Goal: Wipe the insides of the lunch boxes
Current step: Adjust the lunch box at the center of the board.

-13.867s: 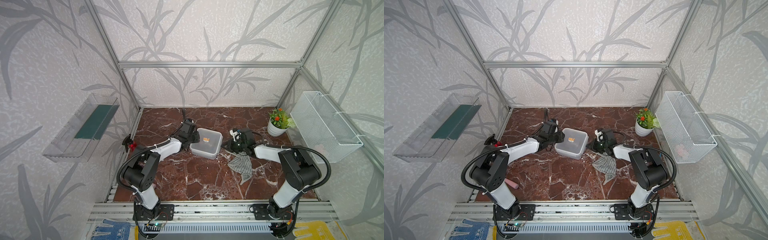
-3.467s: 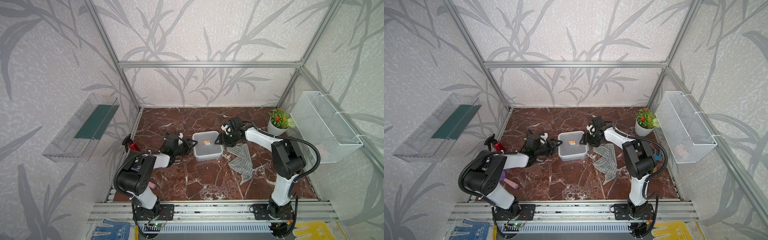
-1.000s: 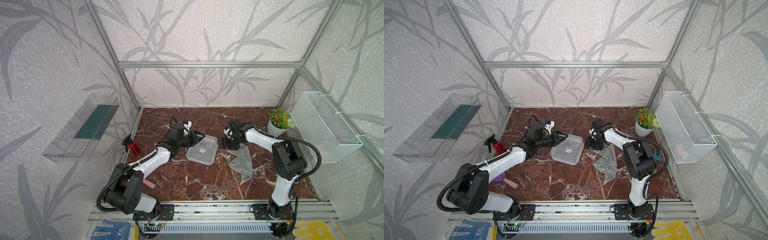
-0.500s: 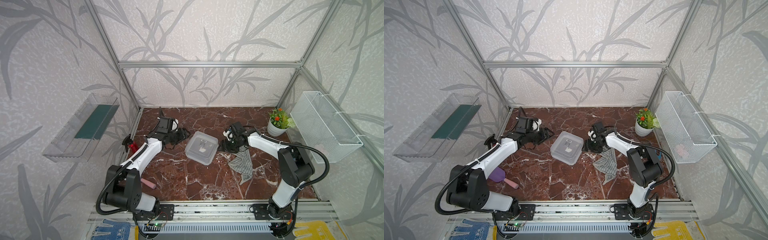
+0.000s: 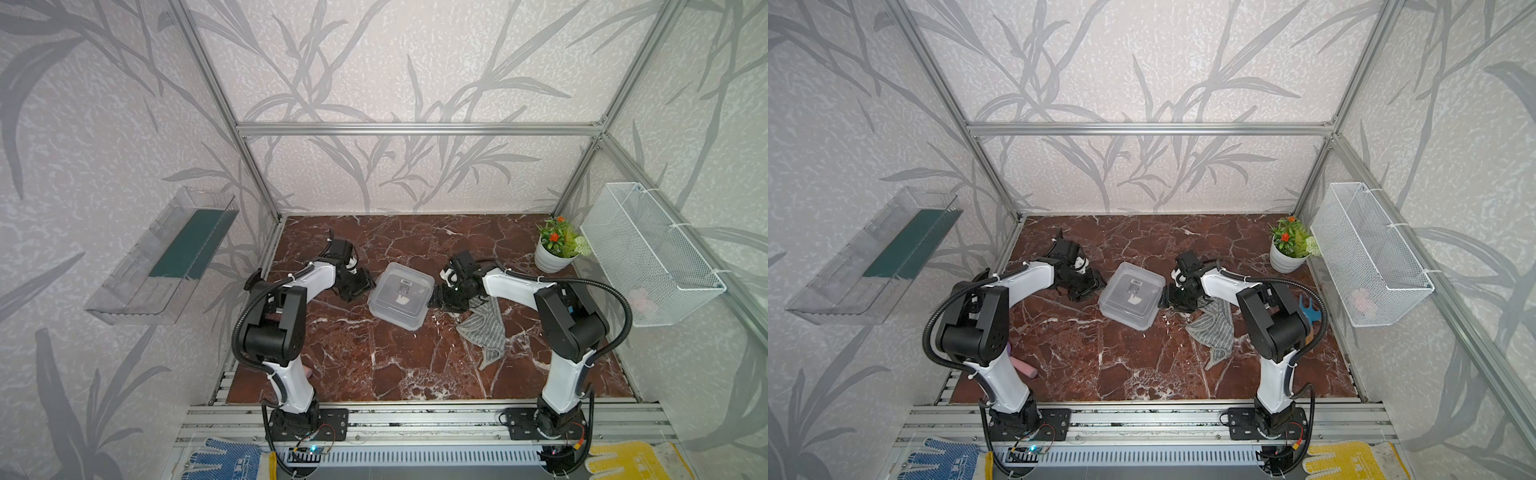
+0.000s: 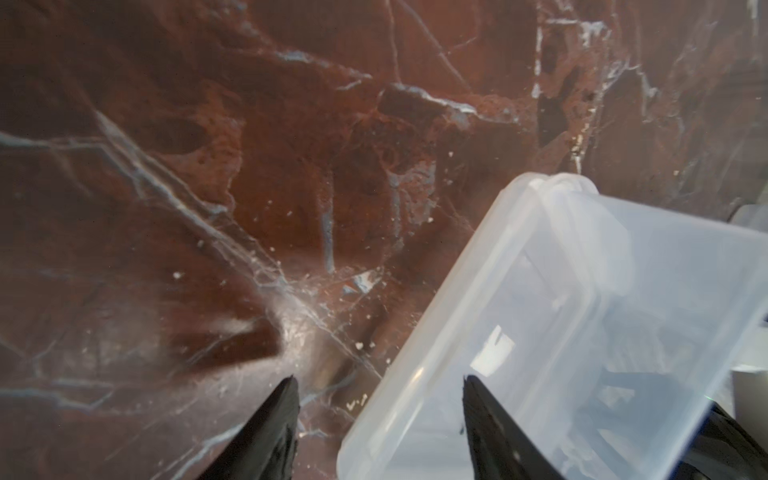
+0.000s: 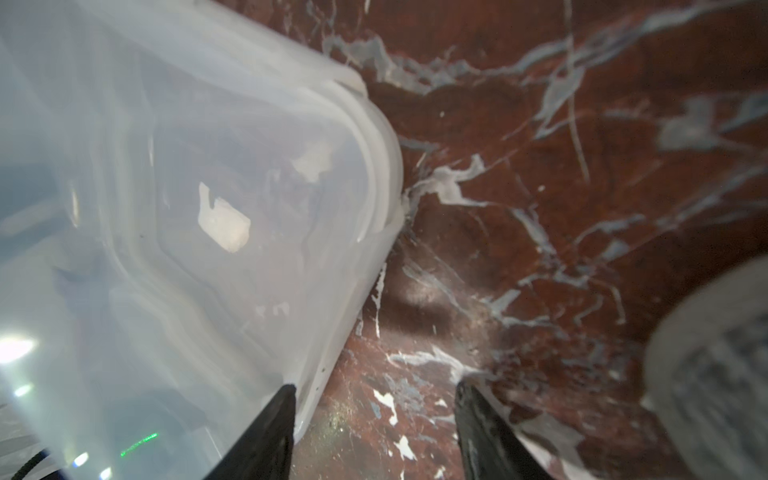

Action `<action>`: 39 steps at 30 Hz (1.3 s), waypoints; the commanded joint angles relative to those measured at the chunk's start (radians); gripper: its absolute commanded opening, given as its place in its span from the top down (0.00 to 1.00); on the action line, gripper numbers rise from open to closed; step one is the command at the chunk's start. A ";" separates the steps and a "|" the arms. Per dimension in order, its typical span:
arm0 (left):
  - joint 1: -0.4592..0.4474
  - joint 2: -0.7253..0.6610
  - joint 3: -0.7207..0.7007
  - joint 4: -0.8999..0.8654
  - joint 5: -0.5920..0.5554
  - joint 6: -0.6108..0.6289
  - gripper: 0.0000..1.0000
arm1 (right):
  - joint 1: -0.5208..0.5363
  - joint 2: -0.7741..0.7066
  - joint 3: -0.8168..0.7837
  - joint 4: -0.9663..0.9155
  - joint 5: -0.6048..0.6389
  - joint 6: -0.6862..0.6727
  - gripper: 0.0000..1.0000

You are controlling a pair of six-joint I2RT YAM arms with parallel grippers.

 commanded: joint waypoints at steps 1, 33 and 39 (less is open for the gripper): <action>-0.047 0.045 0.031 -0.013 0.016 0.034 0.39 | 0.015 0.048 0.026 0.020 0.018 0.020 0.39; -0.160 -0.183 0.007 0.115 0.164 -0.111 0.97 | 0.098 0.076 0.172 -0.201 0.151 -0.107 1.00; -0.161 -0.241 0.045 -0.003 0.074 -0.055 0.92 | 0.096 -0.032 0.154 -0.202 0.170 -0.113 1.00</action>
